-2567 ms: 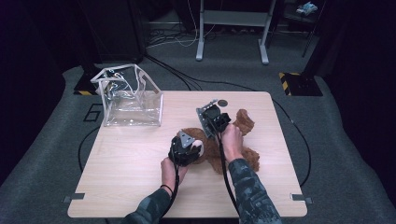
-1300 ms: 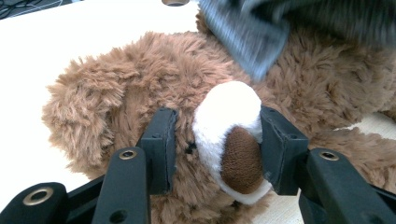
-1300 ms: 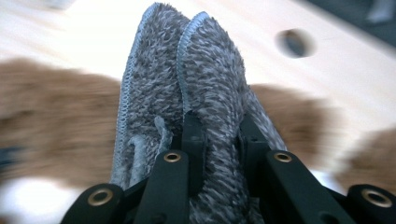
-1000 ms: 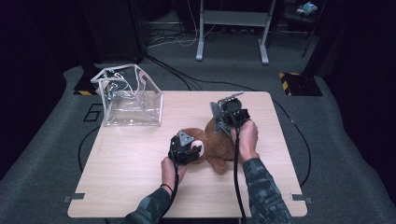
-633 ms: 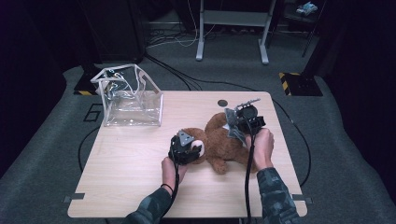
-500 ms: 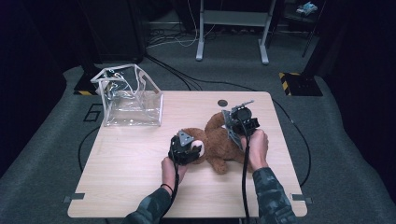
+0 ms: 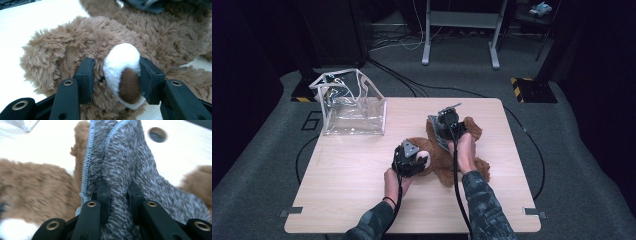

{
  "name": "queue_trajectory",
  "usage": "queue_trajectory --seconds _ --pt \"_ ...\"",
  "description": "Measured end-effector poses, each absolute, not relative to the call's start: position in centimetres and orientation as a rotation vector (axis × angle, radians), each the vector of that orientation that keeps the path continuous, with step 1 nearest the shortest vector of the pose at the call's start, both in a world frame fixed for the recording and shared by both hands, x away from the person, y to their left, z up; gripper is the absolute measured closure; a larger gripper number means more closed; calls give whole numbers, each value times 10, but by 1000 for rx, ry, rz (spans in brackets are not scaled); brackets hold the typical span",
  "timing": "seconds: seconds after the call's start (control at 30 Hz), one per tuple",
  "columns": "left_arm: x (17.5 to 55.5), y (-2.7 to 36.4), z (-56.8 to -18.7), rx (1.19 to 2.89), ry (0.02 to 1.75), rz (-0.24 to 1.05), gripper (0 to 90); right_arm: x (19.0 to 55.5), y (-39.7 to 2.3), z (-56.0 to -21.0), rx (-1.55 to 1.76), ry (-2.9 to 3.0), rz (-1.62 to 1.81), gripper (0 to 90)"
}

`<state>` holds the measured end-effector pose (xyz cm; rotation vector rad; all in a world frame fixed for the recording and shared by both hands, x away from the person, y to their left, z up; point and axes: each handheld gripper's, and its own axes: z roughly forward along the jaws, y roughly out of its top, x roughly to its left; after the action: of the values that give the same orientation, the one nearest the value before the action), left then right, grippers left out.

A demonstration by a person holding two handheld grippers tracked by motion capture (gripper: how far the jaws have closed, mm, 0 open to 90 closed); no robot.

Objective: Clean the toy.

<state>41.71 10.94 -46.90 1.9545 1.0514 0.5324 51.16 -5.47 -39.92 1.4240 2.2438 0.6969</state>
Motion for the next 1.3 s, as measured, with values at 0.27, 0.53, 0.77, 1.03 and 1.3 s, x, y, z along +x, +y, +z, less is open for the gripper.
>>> queue_trajectory --seconds 0.27,0.53,0.77,1.03,1.3 --pt "418 111 -470 1944 1054 526 520 513 -21 -406 1351 2366 761 771" --pt "418 111 -470 1941 1055 537 519 498 -49 -379 1336 2343 931 772" --pt "418 110 -470 1938 1059 532 519 482 -94 -357 1414 2107 834 770" --pt "418 109 -469 1948 1055 534 519 492 -102 -387 1497 2132 675 772" --pt "419 109 -470 1947 1054 538 519 497 -71 -393 1463 2232 767 774"
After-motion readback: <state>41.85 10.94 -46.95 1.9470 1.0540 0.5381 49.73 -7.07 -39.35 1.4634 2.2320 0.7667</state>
